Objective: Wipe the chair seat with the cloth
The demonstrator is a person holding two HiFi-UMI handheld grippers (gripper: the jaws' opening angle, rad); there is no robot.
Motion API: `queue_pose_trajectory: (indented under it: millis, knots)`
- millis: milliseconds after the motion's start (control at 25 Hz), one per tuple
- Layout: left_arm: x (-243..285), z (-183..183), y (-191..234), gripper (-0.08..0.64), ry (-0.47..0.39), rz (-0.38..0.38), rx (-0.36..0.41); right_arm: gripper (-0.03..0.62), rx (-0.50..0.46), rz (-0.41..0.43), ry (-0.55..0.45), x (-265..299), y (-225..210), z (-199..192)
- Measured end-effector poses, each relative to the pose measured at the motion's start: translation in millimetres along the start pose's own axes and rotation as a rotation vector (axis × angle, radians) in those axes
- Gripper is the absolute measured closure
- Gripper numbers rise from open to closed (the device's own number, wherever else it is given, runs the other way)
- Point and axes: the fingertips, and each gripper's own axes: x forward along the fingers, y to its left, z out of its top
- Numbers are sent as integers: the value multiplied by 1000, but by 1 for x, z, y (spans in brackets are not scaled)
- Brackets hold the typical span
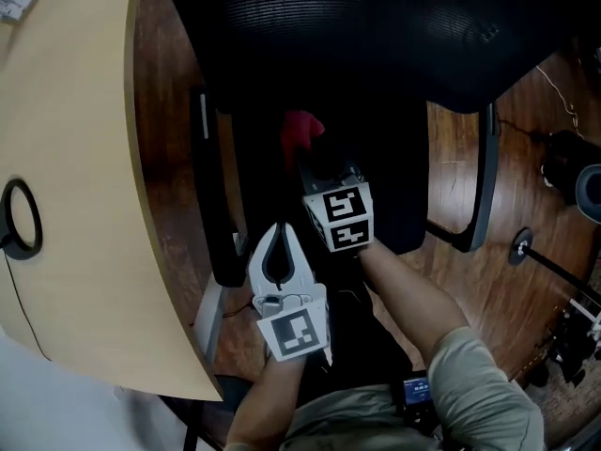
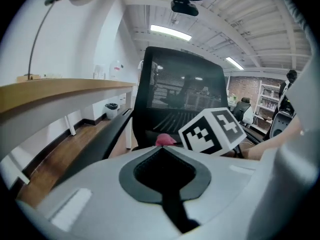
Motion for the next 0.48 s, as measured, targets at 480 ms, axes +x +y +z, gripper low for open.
queue_pose_trajectory:
  millis: [480]
  knots:
    - [-10, -42, 33, 555, 43, 18, 6, 526, -58, 137, 114, 58, 81, -59]
